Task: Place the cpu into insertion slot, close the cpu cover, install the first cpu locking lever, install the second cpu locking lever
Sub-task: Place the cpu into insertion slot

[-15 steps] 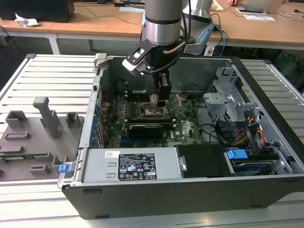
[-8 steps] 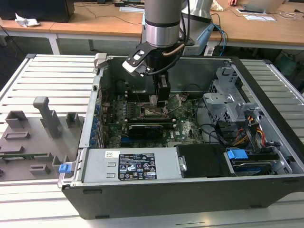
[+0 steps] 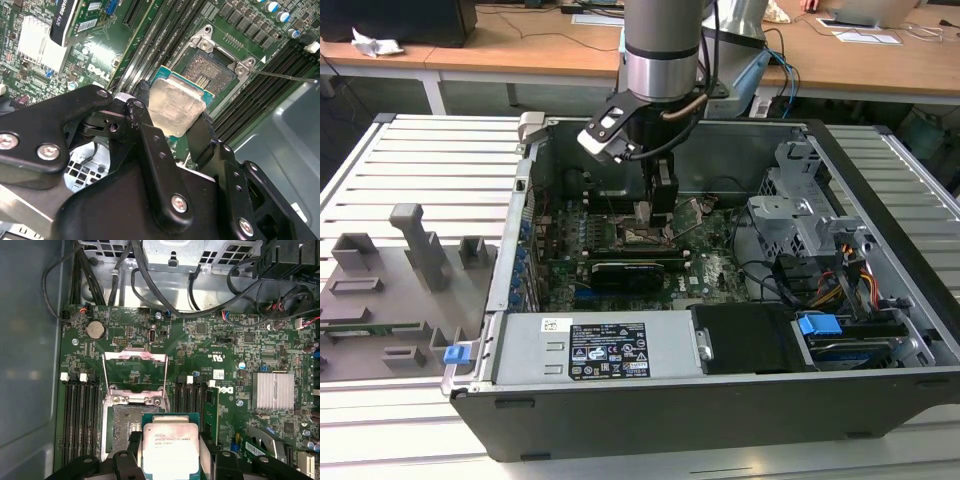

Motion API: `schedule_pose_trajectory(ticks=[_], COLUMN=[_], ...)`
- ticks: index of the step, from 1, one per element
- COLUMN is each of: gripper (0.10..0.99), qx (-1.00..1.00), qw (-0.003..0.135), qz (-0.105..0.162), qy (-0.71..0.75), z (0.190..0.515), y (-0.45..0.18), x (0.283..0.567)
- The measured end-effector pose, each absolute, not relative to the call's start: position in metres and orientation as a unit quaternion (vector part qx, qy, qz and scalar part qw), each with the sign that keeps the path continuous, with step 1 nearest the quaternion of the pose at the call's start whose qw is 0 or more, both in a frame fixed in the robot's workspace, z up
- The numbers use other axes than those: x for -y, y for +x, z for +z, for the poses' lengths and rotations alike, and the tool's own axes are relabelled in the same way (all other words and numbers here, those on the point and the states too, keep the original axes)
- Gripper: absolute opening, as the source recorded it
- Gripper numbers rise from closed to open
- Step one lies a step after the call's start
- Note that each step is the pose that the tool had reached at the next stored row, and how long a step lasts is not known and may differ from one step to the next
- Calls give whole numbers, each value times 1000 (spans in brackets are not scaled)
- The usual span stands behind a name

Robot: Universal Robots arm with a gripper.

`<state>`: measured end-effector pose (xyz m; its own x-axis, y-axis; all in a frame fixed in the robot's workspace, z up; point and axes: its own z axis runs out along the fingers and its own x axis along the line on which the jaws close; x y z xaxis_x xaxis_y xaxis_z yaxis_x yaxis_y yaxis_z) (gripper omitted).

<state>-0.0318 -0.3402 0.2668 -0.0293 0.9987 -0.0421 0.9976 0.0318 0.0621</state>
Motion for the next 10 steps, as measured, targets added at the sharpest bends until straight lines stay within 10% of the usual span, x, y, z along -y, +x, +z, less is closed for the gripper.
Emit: schedule_pose_trajectory(ticks=[10], gripper=[541], qx=[-717], qw=[37], qz=[8], qy=[696], z=[266], y=[-32], x=[340])
